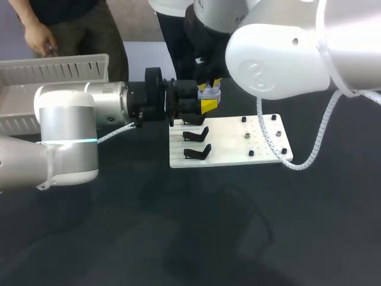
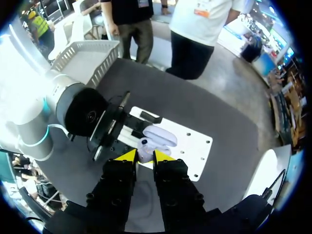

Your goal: Pick up each earbud case from the left stands, insert the matching earbuds, close the lid, and place the case in the box.

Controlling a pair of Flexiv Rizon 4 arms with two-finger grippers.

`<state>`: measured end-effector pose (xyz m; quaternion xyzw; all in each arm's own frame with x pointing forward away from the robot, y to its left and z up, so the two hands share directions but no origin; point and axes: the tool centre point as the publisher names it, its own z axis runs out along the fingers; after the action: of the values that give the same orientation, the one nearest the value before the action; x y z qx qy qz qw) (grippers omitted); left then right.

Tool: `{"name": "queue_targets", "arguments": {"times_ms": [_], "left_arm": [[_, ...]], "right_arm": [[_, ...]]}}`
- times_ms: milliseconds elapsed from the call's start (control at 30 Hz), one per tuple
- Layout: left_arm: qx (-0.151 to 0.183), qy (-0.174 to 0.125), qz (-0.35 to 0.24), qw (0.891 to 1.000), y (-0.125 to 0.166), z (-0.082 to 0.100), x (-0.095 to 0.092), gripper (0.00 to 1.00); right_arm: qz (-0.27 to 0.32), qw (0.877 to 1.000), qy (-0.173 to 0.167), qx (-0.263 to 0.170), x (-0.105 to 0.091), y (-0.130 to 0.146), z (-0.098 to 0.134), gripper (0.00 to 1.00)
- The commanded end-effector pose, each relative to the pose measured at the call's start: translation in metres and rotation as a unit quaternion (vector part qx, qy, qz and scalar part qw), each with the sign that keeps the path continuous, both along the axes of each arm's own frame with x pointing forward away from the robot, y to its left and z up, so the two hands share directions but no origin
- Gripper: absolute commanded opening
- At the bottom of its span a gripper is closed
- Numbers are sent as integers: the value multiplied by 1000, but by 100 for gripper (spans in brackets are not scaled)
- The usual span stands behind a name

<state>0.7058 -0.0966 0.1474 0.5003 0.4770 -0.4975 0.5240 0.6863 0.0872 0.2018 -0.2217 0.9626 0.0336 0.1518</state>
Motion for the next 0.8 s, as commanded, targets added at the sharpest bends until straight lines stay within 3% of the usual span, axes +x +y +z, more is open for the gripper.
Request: {"name": "queue_targets", "arguments": {"times_ms": [33, 800], "left_arm": [[-1, -1, 1, 1000, 0, 0, 0, 0], [-1, -1, 1, 1000, 0, 0, 0, 0]], "right_arm": [[0, 1000, 1, 0, 2, 2, -2, 0], [3, 1000, 6, -6, 9, 7, -7, 0]]}}
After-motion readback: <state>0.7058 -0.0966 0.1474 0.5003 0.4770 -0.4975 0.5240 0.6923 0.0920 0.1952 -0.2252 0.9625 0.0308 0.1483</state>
